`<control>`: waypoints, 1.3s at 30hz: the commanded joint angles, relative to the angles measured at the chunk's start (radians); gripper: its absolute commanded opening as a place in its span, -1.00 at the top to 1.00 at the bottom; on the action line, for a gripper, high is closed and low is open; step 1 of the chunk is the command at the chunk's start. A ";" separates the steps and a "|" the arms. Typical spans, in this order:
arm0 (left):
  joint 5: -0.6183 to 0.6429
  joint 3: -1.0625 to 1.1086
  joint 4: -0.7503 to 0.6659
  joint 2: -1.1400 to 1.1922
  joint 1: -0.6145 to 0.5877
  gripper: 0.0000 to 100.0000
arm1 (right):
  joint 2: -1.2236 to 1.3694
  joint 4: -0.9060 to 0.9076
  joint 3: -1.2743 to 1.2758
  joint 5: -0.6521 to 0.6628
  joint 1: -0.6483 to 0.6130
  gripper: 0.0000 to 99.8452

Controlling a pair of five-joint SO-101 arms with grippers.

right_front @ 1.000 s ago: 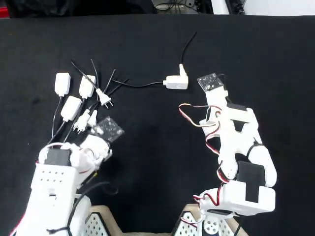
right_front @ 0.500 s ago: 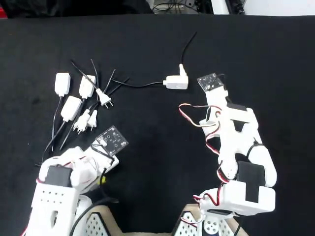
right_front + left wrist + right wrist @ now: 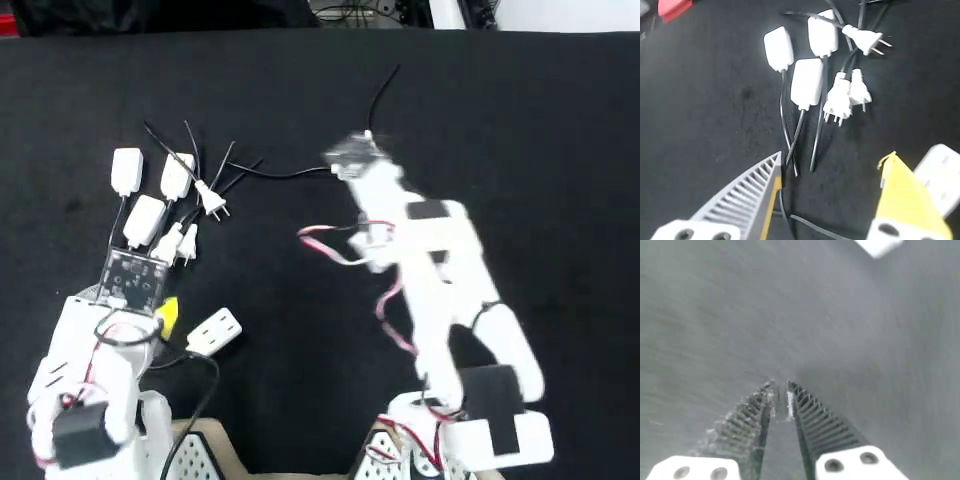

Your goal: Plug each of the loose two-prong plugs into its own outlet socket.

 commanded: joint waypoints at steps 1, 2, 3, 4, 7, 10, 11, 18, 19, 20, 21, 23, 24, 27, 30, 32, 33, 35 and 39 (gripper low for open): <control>0.091 0.145 -0.107 -0.006 -0.061 0.38 | -0.007 0.074 -0.191 -0.080 -0.176 0.93; 0.127 0.173 -0.126 -0.006 -0.091 0.38 | 0.016 0.095 -0.243 -0.097 -0.203 0.93; 0.161 0.189 -0.130 -0.006 -0.131 0.38 | 0.044 0.115 -0.302 -0.107 -0.224 0.93; 0.183 0.203 -0.132 -0.006 -0.173 0.38 | 0.076 0.129 -0.352 -0.107 -0.244 0.93; 0.195 0.220 -0.130 -0.006 -0.291 0.38 | 0.189 0.163 -0.507 -0.110 -0.293 0.93; 0.195 0.249 -0.130 -0.006 -0.363 0.38 | 0.334 0.192 -0.662 -0.107 -0.334 0.93; 0.195 0.265 -0.132 -0.006 -0.374 0.38 | 0.386 0.203 -0.714 -0.106 -0.347 0.93; 0.089 0.349 -0.140 -0.006 -0.387 0.38 | 0.737 0.347 -1.176 -0.109 -0.361 0.71; 0.077 0.351 -0.140 -0.006 -0.387 0.38 | 0.786 0.381 -1.248 -0.104 -0.362 0.62; 0.068 0.352 -0.140 -0.006 -0.387 0.38 | 0.835 0.411 -1.317 -0.103 -0.364 0.55; 0.068 0.354 -0.141 -0.006 -0.386 0.38 | 0.883 0.437 -1.389 -0.103 -0.371 0.49; 0.068 0.358 -0.160 -0.006 -0.386 0.38 | 0.978 0.465 -1.514 -0.104 -0.387 0.45; 0.068 0.367 -0.167 -0.006 -0.386 0.38 | 1.027 0.468 -1.575 -0.110 -0.400 0.46; 0.068 0.374 -0.170 -0.006 -0.386 0.38 | 1.162 0.465 -1.745 -0.127 -0.451 0.48; 0.068 0.374 -0.170 -0.006 -0.386 0.38 | 1.288 0.463 -1.943 -0.176 -0.482 0.48; 0.068 0.374 -0.170 -0.006 -0.386 0.38 | 1.368 0.466 -2.077 -0.180 -0.483 0.48; 0.068 0.374 -0.170 -0.006 -0.386 0.38 | 1.406 0.473 -2.135 -0.176 -0.482 0.48; 0.068 0.374 -0.170 -0.006 -0.386 0.38 | 1.477 0.482 -2.218 -0.175 -0.476 0.48; 0.068 0.374 -0.170 -0.006 -0.386 0.38 | 1.578 0.488 -2.293 -0.175 -0.470 0.48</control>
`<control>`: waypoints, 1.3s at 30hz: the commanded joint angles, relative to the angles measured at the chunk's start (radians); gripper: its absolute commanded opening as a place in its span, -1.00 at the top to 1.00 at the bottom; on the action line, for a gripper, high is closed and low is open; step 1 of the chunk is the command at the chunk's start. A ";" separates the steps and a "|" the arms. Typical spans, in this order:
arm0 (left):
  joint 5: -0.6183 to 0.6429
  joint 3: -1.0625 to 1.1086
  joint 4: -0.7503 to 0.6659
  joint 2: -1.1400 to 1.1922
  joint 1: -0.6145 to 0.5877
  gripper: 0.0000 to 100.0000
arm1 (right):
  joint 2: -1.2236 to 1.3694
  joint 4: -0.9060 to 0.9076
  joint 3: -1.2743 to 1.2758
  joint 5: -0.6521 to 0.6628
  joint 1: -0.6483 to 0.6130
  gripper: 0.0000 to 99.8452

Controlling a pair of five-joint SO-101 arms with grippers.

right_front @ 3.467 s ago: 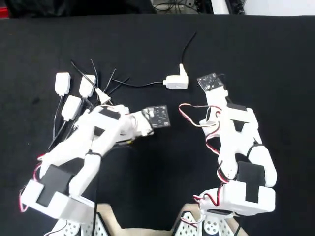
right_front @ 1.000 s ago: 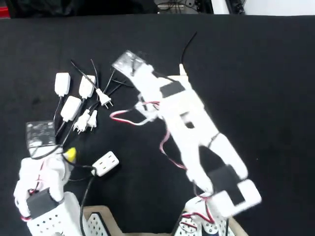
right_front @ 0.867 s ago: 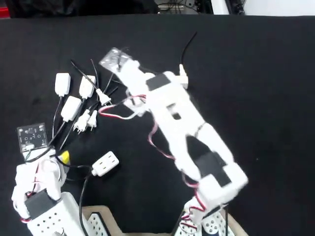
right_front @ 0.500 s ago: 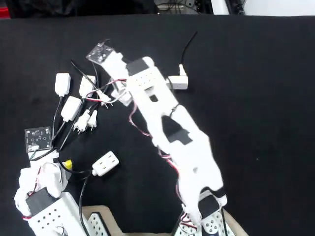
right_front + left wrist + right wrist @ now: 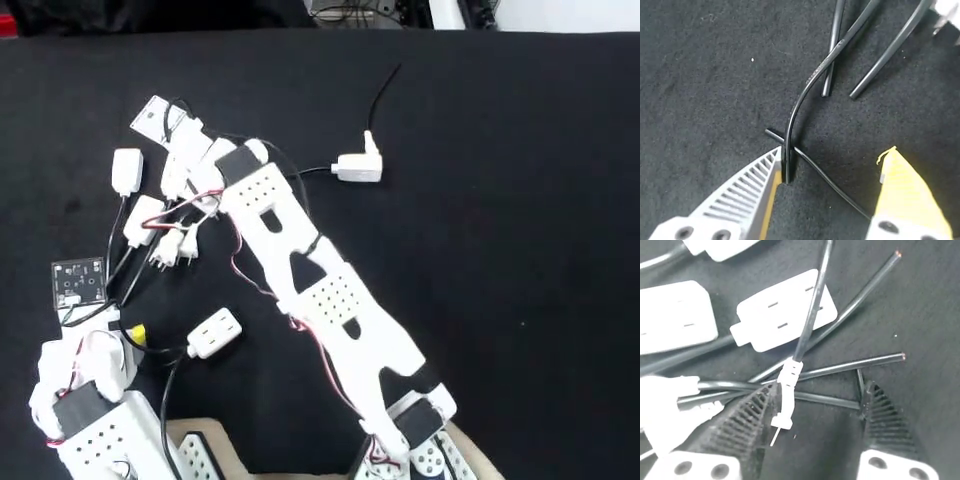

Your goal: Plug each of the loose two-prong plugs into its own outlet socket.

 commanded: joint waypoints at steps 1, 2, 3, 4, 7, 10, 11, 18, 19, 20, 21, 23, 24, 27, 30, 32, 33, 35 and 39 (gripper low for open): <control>-0.005 -0.005 -0.018 -0.005 -0.007 0.38 | 0.042 0.012 -0.093 -0.009 0.002 0.48; -0.005 -0.005 -0.018 -0.005 -0.007 0.38 | 0.041 0.031 -0.099 -0.008 0.002 0.48; -0.005 -0.005 -0.018 -0.005 -0.007 0.38 | 0.036 0.051 -0.104 -0.008 -0.002 0.48; -0.005 -0.005 -0.018 -0.005 -0.007 0.38 | 0.028 0.074 -0.107 -0.008 -0.005 0.48; -0.005 -0.005 -0.020 -0.005 -0.007 0.38 | 0.002 0.133 -0.110 -0.008 -0.017 0.48; -0.003 -0.005 -0.021 -0.005 -0.007 0.38 | -0.012 0.195 -0.108 -0.011 -0.032 0.48; -0.003 -0.005 -0.021 -0.005 -0.007 0.38 | -0.015 0.210 -0.108 -0.012 -0.037 0.48; -0.002 -0.004 -0.021 -0.005 -0.007 0.38 | 0.007 0.249 -0.101 -0.015 -0.071 0.48; -0.002 -0.004 -0.021 -0.005 -0.007 0.38 | 0.012 0.249 -0.101 -0.015 -0.071 0.48; -0.002 -0.004 -0.021 -0.005 -0.007 0.38 | 0.016 0.249 -0.101 -0.015 -0.071 0.48; -0.002 -0.004 -0.021 -0.005 -0.007 0.38 | 0.016 0.249 -0.101 -0.015 -0.069 0.48; -0.002 -0.004 -0.021 -0.005 -0.007 0.38 | 0.013 0.253 -0.105 -0.015 -0.068 0.55; -0.002 -0.004 -0.021 -0.005 -0.007 0.38 | 0.012 0.250 -0.105 -0.015 -0.066 0.62; -0.002 -0.004 -0.021 -0.005 -0.007 0.38 | 0.012 0.242 -0.107 -0.008 -0.066 0.85; -0.003 -0.004 -0.021 -0.005 -0.007 0.38 | 0.012 0.230 -0.107 -0.008 -0.064 0.96; -0.003 -0.004 -0.021 -0.005 -0.007 0.38 | 0.010 0.236 -0.114 -0.008 -0.064 0.97; -0.003 -0.004 -0.021 -0.005 -0.007 0.38 | 0.010 0.245 -0.133 -0.008 -0.064 0.97; -0.003 -0.004 -0.023 -0.005 -0.007 0.38 | -0.002 0.278 -0.136 0.021 -0.063 0.97; -0.003 -0.004 -0.023 -0.005 -0.005 0.38 | -0.085 0.367 -0.134 0.081 -0.051 0.98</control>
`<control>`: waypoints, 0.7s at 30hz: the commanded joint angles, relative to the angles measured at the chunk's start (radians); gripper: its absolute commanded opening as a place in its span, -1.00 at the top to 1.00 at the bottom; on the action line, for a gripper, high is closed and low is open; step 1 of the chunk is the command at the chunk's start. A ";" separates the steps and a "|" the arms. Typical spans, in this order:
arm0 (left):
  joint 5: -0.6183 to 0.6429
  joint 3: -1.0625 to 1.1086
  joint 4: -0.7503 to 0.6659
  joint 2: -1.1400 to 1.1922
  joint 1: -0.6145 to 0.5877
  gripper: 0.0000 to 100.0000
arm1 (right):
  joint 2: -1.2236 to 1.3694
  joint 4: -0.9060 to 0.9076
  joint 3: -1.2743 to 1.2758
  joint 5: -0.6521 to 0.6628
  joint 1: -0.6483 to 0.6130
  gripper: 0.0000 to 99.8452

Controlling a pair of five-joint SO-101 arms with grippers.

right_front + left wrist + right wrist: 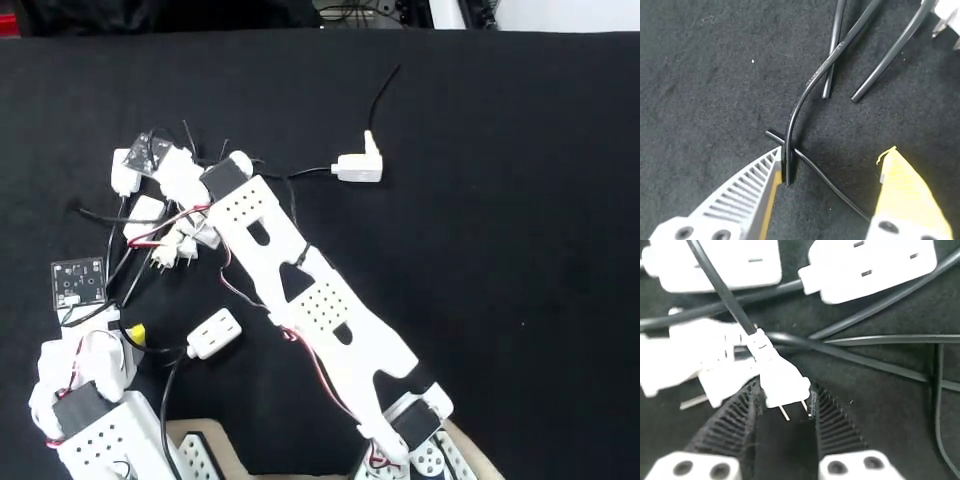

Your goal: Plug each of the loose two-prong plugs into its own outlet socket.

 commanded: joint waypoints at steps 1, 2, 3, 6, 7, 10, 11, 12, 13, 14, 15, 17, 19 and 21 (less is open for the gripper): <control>-0.003 -0.004 -0.018 -0.005 -0.005 0.38 | -0.136 0.077 -0.045 0.031 0.017 0.98; -0.003 -0.004 -0.018 -0.005 0.001 0.38 | -0.165 0.086 -0.038 0.031 0.034 0.98; -0.003 -0.002 -0.018 -0.005 0.013 0.38 | -0.194 0.086 -0.019 0.028 0.058 0.98; -0.005 -0.001 -0.018 -0.005 0.031 0.38 | -0.291 0.086 0.099 0.028 0.124 0.98; -0.005 -0.001 -0.018 -0.005 0.031 0.38 | -0.329 0.086 0.174 0.029 0.140 0.98; -0.005 -0.001 -0.018 -0.005 0.035 0.38 | -0.466 0.084 0.443 0.044 0.167 0.98; -0.005 -0.001 -0.018 -0.005 0.035 0.38 | -0.516 0.084 0.541 0.060 0.170 0.98; -0.005 -0.001 -0.018 -0.005 0.035 0.38 | -0.568 0.083 0.633 0.071 0.170 0.98; -0.005 -0.001 -0.018 -0.005 0.035 0.38 | -0.625 0.083 0.725 0.083 0.172 0.98; -0.005 -0.001 -0.018 -0.005 0.033 0.38 | -0.677 0.083 0.811 0.091 0.172 0.98; -0.005 -0.001 -0.018 -0.005 0.031 0.38 | -0.730 0.081 0.889 0.100 0.172 0.98; -0.005 -0.001 -0.018 -0.005 0.031 0.38 | -0.828 0.066 1.038 0.107 0.173 0.98; -0.005 -0.001 -0.015 -0.005 0.030 0.38 | -0.917 0.038 1.178 0.107 0.190 0.98; -0.005 -0.001 -0.015 -0.005 0.030 0.38 | -0.998 -0.006 1.317 0.107 0.218 0.98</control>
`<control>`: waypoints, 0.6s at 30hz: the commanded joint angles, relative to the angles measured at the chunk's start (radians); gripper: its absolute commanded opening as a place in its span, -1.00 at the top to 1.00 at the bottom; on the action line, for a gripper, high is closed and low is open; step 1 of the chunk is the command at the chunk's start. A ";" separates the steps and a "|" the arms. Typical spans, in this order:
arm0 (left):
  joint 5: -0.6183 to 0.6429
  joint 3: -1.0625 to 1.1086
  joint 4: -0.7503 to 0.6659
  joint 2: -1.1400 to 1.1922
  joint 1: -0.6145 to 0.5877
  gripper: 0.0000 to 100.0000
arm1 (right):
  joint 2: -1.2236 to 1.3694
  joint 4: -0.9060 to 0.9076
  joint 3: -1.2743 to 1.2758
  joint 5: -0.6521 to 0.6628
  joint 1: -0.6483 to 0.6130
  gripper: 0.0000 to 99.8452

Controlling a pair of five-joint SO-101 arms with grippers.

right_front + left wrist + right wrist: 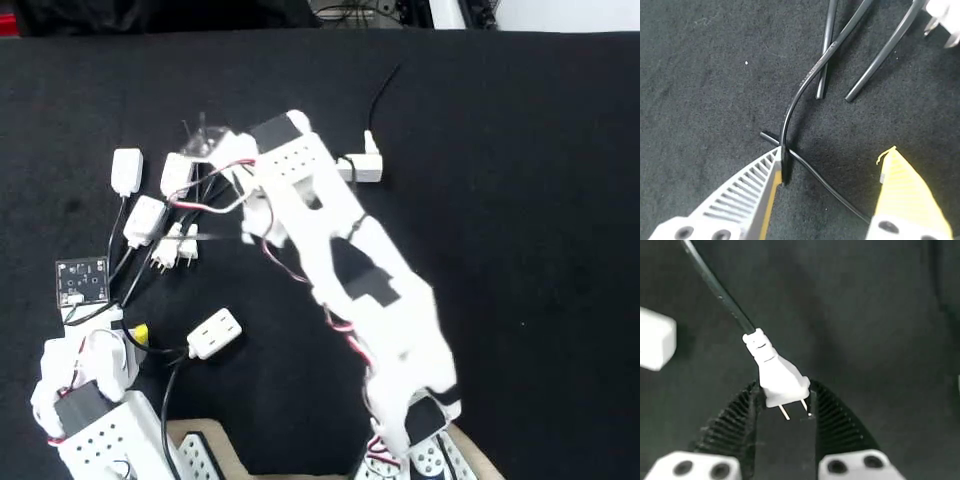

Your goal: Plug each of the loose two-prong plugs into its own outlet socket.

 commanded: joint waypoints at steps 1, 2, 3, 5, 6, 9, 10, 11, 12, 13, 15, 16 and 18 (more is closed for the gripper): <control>-0.005 -0.004 -0.015 -0.005 0.010 0.38 | -0.214 -0.058 0.242 0.005 0.063 0.98; -0.005 -0.004 -0.015 -0.005 0.010 0.38 | -0.255 -0.083 0.312 0.005 0.075 0.98; -0.005 -0.004 -0.015 -0.005 0.010 0.38 | -0.297 -0.107 0.380 0.006 0.089 0.98; -0.005 -0.004 -0.014 -0.005 0.010 0.38 | -0.378 -0.153 0.524 0.029 0.107 0.98; -0.005 -0.004 -0.014 -0.005 0.010 0.38 | -0.421 -0.175 0.593 0.048 0.114 0.98; -0.005 -0.004 -0.012 -0.005 0.010 0.38 | -0.542 -0.245 0.791 0.066 0.130 0.98; -0.005 -0.004 -0.012 -0.005 0.010 0.38 | -0.578 -0.265 0.845 0.066 0.138 0.98; -0.005 -0.004 -0.011 -0.005 0.010 0.38 | -0.611 -0.285 0.894 0.066 0.146 0.98; -0.005 -0.004 -0.011 -0.005 0.008 0.38 | -0.639 -0.301 0.934 0.068 0.158 0.98; -0.005 -0.004 -0.011 -0.005 0.008 0.38 | -0.664 -0.315 0.963 0.074 0.173 0.98; -0.005 -0.004 -0.011 -0.005 0.008 0.38 | -0.700 -0.331 0.998 0.135 0.216 0.97; -0.005 -0.004 -0.011 -0.005 0.008 0.38 | -0.707 -0.331 1.006 0.157 0.244 0.97; -0.005 -0.004 -0.011 -0.005 0.008 0.38 | -0.705 -0.333 1.012 0.166 0.293 0.97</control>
